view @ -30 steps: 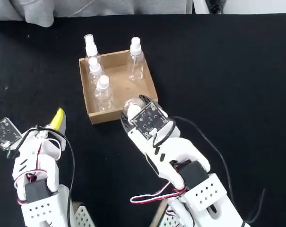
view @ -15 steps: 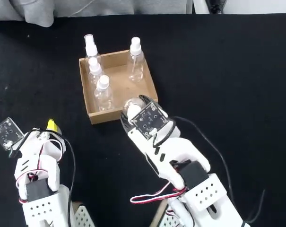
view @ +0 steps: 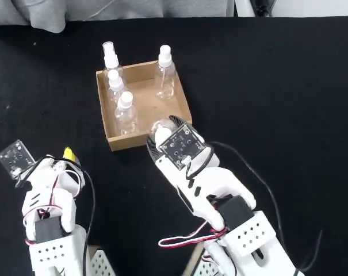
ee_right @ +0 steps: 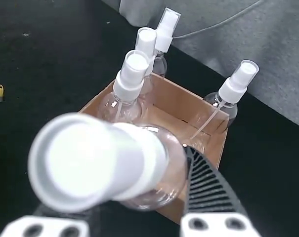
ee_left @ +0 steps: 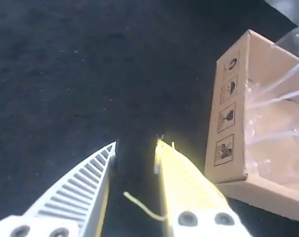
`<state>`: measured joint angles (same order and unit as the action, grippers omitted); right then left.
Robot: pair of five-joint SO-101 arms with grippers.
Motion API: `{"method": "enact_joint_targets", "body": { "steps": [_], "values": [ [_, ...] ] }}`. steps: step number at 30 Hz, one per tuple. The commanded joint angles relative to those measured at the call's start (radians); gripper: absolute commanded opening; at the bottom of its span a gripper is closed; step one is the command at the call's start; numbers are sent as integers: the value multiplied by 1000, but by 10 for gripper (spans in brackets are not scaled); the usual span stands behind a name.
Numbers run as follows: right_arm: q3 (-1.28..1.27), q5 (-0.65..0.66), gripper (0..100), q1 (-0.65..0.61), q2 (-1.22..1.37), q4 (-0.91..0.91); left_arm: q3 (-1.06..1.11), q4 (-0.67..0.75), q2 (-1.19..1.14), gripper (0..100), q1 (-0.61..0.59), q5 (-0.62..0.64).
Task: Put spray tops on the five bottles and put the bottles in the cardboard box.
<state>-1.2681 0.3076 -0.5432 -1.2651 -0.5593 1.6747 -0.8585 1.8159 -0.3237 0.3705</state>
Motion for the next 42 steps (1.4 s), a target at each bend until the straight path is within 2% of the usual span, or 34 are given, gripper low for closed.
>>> {"method": "enact_joint_targets", "body": {
  "steps": [1,12,25,29,31,36,42],
  "values": [
    [44,-3,89,28,-22,26,25,-6,8,112,25,-61],
    [42,-2,89,28,-21,26,25,-8,5,112,24,-198],
    [58,-8,89,66,-21,28,25,-252,5,113,16,-201],
    [73,-8,89,66,-16,18,25,-269,5,113,16,-201],
    [79,-5,89,66,12,18,25,-276,5,113,16,-201],
    [145,-8,89,68,173,18,25,-416,6,114,16,-201],
    [245,-17,89,126,372,28,25,-410,6,113,16,-201]
  ]
}}
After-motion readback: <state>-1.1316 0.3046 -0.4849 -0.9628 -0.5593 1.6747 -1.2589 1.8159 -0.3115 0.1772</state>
